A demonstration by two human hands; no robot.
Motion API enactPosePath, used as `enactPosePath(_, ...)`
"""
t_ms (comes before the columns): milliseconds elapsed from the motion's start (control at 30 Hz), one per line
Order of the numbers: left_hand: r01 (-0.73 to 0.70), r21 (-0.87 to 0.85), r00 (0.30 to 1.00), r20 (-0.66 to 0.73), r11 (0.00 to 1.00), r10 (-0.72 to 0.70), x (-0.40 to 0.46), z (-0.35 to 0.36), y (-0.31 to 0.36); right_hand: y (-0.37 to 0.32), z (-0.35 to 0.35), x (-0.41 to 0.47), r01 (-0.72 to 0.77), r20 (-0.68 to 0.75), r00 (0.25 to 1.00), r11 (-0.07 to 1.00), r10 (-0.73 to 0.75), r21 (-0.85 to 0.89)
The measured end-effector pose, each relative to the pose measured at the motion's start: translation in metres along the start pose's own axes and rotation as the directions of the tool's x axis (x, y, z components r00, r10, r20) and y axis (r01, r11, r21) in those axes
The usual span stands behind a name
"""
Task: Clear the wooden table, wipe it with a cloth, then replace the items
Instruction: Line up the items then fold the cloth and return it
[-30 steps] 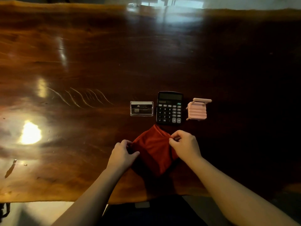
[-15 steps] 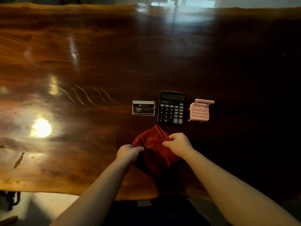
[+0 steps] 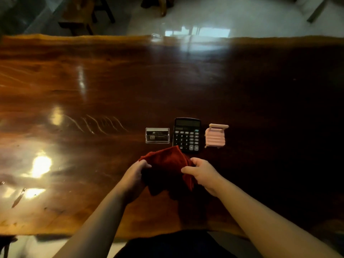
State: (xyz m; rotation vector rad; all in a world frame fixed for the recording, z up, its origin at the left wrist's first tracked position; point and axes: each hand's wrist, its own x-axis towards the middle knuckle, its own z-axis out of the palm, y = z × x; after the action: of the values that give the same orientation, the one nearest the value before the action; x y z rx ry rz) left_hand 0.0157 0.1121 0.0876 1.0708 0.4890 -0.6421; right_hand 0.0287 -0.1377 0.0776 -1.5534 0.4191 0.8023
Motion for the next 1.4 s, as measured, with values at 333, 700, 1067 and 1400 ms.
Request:
enactPosePath(333, -0.024, 0.243, 0.901, 0.425, 0.97, -0.084, -0.036, 0.049, 0.073, -0.021, 0.028, -0.097, 0.241, -0.201, 0.963, 0.911, -0.181, 0.334)
enactPosePath(700, -0.14, 0.414, 0.717, 0.669, 0.899, -0.196, -0.098, 0.165, 0.058, 0.049, 0.014, -0.234, 0.37, -0.262, 0.929, 0.644, -0.261, 0.669)
enactPosePath(1067, -0.532, 0.552, 0.411, 0.832, 0.642, -0.374, -0.112, 0.354, -0.062, 0.169, -0.071, -0.389, 0.649, -0.815, 0.576, 0.642, -0.062, 0.409)
enactPosePath(1400, -0.89, 0.374, 0.294, 0.908, 0.263, -0.298, -0.145, 0.541, -0.201, 0.269, -0.203, -0.496, 0.626, -0.956, 0.293, 0.749, 0.031, 0.217)
